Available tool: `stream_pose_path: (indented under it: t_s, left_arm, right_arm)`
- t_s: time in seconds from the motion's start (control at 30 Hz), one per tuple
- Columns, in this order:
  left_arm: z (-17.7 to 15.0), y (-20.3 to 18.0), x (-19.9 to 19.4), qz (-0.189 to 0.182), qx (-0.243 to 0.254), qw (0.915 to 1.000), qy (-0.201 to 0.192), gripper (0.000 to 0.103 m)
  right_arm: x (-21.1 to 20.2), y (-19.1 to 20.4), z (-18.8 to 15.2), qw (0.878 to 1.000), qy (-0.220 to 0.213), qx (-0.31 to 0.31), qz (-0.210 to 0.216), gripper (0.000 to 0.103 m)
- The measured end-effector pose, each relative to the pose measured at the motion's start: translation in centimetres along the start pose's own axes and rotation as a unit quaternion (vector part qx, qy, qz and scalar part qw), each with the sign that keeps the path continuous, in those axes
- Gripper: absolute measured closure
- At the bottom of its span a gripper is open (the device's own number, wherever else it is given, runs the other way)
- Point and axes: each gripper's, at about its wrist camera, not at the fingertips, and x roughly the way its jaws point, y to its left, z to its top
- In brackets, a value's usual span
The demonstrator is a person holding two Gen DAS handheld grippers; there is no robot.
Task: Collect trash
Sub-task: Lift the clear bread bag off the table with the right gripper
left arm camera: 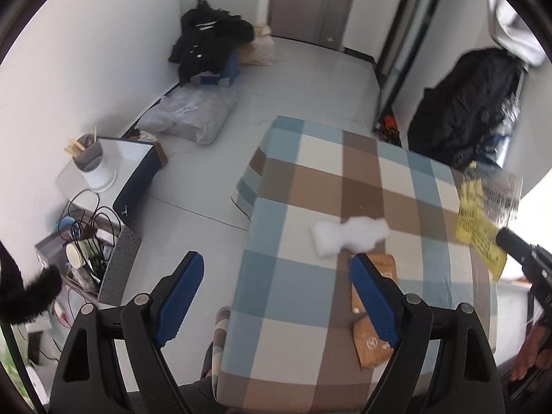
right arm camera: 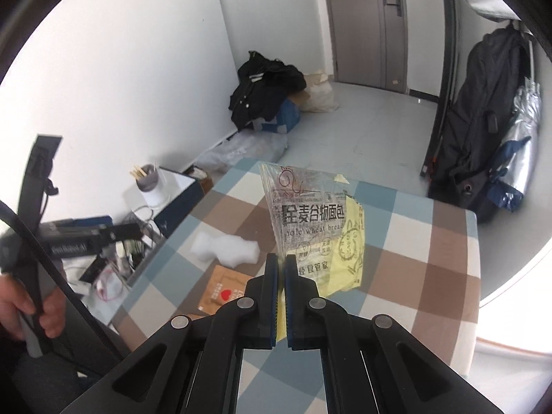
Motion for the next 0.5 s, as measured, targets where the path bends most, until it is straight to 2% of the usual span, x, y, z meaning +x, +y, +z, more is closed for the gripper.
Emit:
stream_pose_path:
  t_s: [0.13,0.3,0.5]
  left_arm:
    - [-0.9,-1.0,-2.0,-0.063,-0.012,0.9978,0.013,0.018]
    - [-2.8,-3.6,-1.4,-0.055,0.014,0.9974,0.045,0.018]
    - [-4.4,-5.6,1.6,-0.04,0.012,0.9939,0.102,0.018]
  right_arm:
    - [-2.0,-1.2,-0.7,0.999,-0.015,0.034,0.023,0.1]
    - [-4.9,-2.0,-2.0,0.998,-0.038,0.042,0.034,0.1]
    - [-6.1,-2.9,-2.9,0.998,-0.039,0.04,0.035,0.1]
